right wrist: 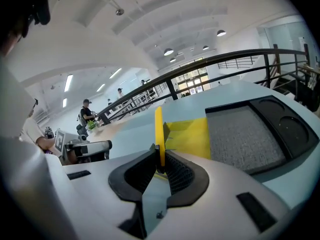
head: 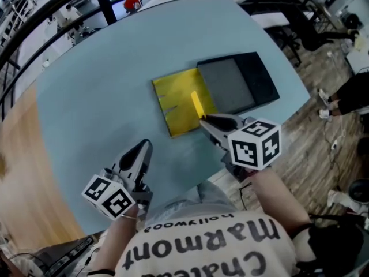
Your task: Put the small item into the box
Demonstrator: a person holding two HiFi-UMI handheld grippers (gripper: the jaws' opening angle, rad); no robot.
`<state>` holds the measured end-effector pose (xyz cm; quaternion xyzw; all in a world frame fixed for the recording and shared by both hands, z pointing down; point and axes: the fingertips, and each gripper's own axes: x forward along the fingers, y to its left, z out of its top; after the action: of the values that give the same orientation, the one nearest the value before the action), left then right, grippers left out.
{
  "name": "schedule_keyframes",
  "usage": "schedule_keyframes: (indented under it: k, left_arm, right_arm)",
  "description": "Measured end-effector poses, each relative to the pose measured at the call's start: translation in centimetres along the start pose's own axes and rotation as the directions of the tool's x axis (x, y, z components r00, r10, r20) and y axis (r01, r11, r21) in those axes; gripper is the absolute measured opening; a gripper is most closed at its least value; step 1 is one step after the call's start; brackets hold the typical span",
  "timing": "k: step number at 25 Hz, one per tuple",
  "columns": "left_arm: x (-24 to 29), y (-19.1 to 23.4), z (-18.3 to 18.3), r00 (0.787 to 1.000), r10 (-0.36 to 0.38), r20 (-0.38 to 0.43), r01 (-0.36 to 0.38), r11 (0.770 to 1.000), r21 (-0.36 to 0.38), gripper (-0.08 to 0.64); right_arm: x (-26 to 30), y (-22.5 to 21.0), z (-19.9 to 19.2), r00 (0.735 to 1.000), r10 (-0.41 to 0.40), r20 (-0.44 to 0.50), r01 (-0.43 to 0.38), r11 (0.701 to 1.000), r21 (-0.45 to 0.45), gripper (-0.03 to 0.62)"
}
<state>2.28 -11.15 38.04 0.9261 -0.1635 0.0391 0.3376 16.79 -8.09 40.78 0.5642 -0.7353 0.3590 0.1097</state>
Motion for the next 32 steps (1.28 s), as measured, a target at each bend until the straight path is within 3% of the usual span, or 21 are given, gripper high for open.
schedule_keyframes:
  k: [4,11,15,21,32]
  left_arm:
    - [2.0,1.2,-1.1,1.0,0.008,-0.012,-0.008,1.0,-0.026,0.002]
    - [4.4,1.7,-2.4,0.999,0.001,-0.032,-0.003,0.999,-0.044,0.002]
    - [4.1,2.6,-3.3,0.999,0.035,-0.041,-0.038,0.995,-0.087,0.002]
    - [4.2,3.5,-3.8,0.997,0.068,-0.03,-0.071,0.989,-0.133,0.002]
    - [5.9,4.3,-1.9,0.999,0.045,0.007,-0.044,0.989,-0.142,0.002]
  right_arm:
    - [0.9,-0.3,-0.2,0.999,0.005,-0.048,-0.009,0.996,-0.093,0.075]
    - [2.7,-1.6,-0.7,0.989,-0.075,-0.129,0.039,0.965,-0.261,0.075]
    - [4.6,-2.4,-1.2,0.971,-0.105,-0.213,0.048,0.965,-0.256,0.075]
    - [6.3,-2.6,-2.2,0.948,-0.045,-0.315,0.0,0.99,-0.142,0.075]
    - [7.6,-2.4,-3.8,0.889,-0.07,-0.453,0.001,0.989,-0.15,0.075]
